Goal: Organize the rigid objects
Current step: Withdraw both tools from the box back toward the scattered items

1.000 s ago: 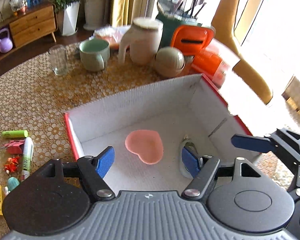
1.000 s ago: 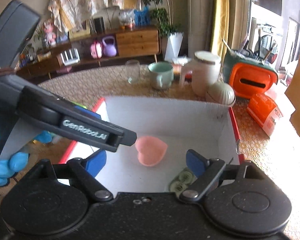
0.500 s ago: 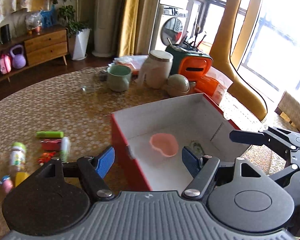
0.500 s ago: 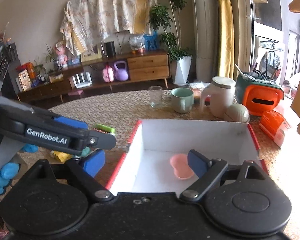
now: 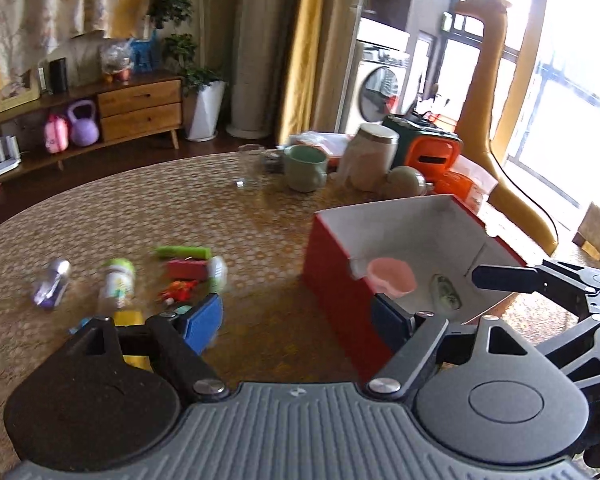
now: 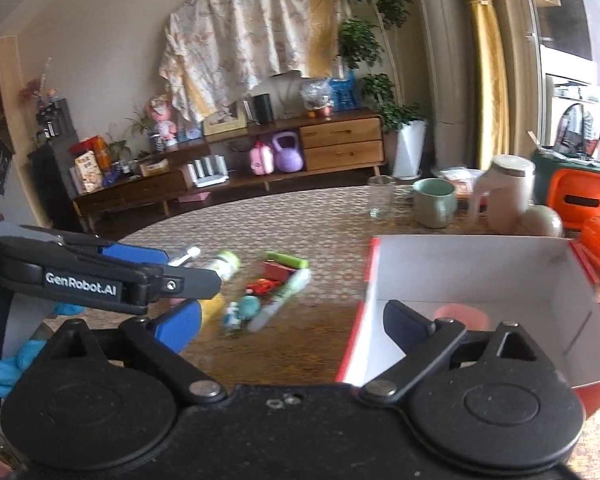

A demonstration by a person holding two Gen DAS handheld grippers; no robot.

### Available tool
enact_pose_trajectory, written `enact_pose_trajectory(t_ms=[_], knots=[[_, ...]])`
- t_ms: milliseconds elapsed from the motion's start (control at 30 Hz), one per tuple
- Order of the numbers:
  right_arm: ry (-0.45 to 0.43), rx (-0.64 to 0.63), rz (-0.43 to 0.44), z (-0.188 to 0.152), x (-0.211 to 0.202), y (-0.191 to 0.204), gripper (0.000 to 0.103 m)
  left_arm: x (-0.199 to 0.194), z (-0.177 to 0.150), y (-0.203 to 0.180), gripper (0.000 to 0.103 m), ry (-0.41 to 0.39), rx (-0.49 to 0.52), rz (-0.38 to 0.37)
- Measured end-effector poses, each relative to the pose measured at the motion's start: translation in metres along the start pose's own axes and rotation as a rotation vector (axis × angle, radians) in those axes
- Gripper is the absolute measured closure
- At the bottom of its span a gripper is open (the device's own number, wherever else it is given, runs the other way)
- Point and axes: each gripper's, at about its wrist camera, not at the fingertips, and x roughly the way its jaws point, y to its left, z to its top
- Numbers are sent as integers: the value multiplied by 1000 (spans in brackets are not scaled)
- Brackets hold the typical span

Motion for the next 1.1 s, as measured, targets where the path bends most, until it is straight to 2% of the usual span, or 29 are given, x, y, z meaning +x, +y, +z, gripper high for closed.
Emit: enact_pose_trajectory(t_ms=[167,600,800,900,1100], knots=[[11,11,39,-6,12,18,1,-16,-16,22,22,-27,-13,34],[70,-28,34,-9,45,51,1,-31,-49,82,10,-46,-119,73],[104,-64,35,-13,65,62,1,-25,-58,102,6,-42,-153,94],[118,-69,33,-14,76,65,1,-20,-62,111,1,-46,-165,115],[124,-107,-1,-10,103,69,1,1,-67,132,0,-14,-194,160]])
